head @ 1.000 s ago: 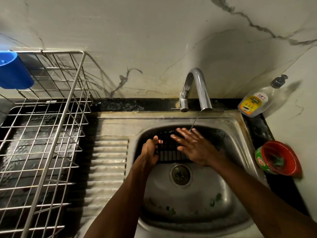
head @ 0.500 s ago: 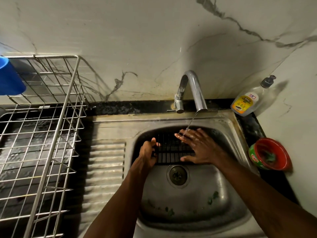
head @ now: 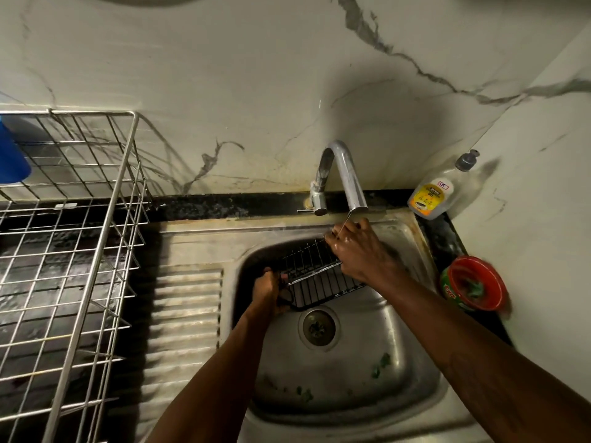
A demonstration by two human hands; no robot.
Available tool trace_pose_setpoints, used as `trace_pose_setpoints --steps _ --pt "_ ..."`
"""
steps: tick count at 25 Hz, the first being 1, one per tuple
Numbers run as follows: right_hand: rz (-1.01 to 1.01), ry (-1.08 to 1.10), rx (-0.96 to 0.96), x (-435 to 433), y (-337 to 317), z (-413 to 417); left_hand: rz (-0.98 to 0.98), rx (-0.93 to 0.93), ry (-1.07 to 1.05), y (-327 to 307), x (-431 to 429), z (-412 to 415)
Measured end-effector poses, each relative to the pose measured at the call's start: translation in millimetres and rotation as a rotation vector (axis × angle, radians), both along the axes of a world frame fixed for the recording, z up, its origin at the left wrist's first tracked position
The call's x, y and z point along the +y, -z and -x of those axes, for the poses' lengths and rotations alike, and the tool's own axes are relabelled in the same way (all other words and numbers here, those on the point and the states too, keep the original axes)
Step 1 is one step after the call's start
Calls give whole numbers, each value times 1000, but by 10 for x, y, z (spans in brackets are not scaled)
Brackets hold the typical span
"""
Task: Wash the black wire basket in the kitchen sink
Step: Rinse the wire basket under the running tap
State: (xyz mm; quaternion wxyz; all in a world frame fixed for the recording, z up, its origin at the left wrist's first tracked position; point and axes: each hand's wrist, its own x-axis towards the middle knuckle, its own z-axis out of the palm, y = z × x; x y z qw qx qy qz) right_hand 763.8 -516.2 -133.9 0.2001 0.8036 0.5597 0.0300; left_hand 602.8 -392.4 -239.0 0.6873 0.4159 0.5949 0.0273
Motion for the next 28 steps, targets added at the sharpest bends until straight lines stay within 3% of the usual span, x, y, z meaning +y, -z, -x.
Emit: trace_pose_setpoints --steps 3,6,8,13,17,19,23,25,28 --pt "-89 -45 58 -24 -42 79 -362 246 64 -196 -201 0" --pt "-334 -5 235 13 -82 209 -361 148 96 -415 -424 -271" --pt "-450 83 225 21 -93 295 -371 27 142 -428 -499 -419" --pt "-355 199 376 47 -96 352 -324 -100 306 -435 -454 -408" --pt "-247 144 615 192 -157 267 -223 -211 285 69 -341 -487" --pt "-185 102 685 269 -188 283 -236 -250 274 -292 -363 -361" --pt "-244 120 915 332 -239 335 -279 -133 180 -502 -195 -215" --pt "-261 107 812 274 -173 345 -219 -46 138 -518 -117 -189" --pt "-203 52 586 124 -62 317 -168 -58 227 -556 -69 -224"
